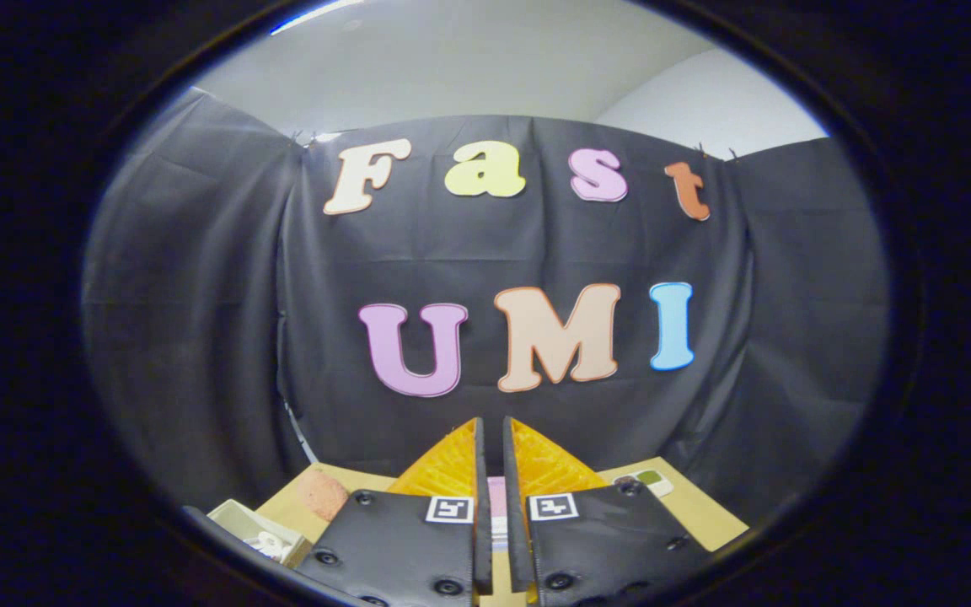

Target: Open the storage box then place both shoes into the box .Put the left shoe in first, then the right shoe, with the right side of both shoes facing outward in a uniform manner.

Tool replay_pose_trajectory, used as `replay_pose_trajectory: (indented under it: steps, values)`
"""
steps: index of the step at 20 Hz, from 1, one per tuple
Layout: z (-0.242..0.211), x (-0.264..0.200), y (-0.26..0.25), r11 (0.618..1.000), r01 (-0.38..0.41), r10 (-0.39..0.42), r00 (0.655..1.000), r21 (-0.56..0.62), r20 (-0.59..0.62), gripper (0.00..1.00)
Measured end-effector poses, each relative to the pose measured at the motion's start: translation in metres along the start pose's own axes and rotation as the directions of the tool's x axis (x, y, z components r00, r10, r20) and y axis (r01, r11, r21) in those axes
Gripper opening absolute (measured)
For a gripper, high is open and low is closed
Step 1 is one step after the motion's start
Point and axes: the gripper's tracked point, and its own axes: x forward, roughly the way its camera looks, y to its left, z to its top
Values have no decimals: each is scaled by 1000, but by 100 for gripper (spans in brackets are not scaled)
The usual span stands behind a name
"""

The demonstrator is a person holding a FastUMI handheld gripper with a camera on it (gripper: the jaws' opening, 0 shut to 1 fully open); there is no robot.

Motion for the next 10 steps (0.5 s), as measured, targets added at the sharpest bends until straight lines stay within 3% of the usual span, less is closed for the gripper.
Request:
replay_pose_trajectory:
  steps: [10]
  values:
    - [32,-12,-61,993,89,-82,993,-77,88,10]
